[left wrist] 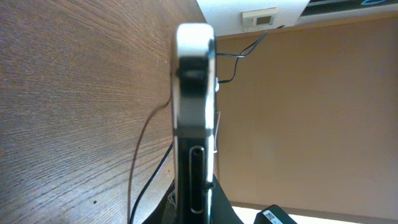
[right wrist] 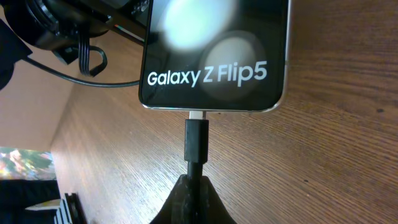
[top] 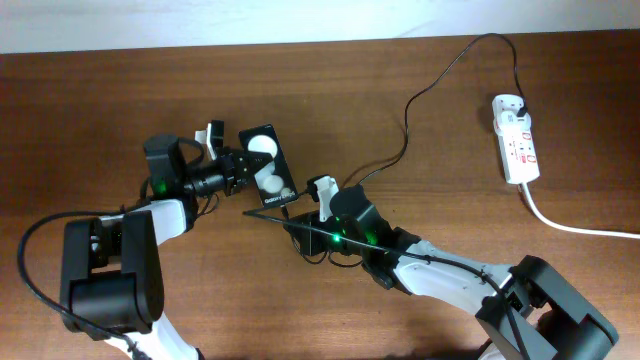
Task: Plug charger to phone and switch on socket
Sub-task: 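Push the USB-C plug up into the phone port with the right gripper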
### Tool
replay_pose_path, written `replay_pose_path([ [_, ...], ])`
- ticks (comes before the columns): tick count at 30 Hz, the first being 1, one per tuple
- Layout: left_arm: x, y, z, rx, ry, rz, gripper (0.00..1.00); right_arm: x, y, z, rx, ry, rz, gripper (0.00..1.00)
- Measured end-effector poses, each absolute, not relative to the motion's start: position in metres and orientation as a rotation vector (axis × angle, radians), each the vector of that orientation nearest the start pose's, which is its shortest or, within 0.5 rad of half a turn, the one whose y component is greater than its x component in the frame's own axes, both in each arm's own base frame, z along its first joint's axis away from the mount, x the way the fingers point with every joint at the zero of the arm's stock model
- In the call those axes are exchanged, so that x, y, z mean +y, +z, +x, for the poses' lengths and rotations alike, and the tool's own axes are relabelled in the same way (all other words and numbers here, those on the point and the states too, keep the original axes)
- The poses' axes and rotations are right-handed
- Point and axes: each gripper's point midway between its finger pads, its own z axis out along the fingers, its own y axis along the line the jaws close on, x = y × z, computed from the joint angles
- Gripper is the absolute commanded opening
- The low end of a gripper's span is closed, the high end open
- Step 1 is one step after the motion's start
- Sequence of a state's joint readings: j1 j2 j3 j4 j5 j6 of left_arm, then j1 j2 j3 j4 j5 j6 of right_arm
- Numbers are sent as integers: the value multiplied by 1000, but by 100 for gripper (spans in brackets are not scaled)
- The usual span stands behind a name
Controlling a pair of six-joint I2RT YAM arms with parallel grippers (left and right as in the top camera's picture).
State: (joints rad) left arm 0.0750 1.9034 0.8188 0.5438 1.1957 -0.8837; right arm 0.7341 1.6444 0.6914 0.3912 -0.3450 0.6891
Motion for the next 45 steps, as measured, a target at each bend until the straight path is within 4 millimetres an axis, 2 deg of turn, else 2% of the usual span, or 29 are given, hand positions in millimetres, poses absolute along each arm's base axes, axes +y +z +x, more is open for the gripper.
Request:
replay_pose_path([
  [6,-131,102,404,2166,-1705,-246,0,324,77,284,2360,1074,-219,4],
  [20,-125,103,409,2157,-1684,-281,0,328,91,293,2268,1083,-216,4],
  [27,-123,103,412,2150,-1667,-291,0,330,88,298,2241,1077,-207,4],
  [32,-138,135,413,2018,-1663,-9,0,329,88,304,2210,1050,-212,4],
  [45,-138,141,415,2003,-1660,16,0,330,94,309,2130,1023,-272,4],
])
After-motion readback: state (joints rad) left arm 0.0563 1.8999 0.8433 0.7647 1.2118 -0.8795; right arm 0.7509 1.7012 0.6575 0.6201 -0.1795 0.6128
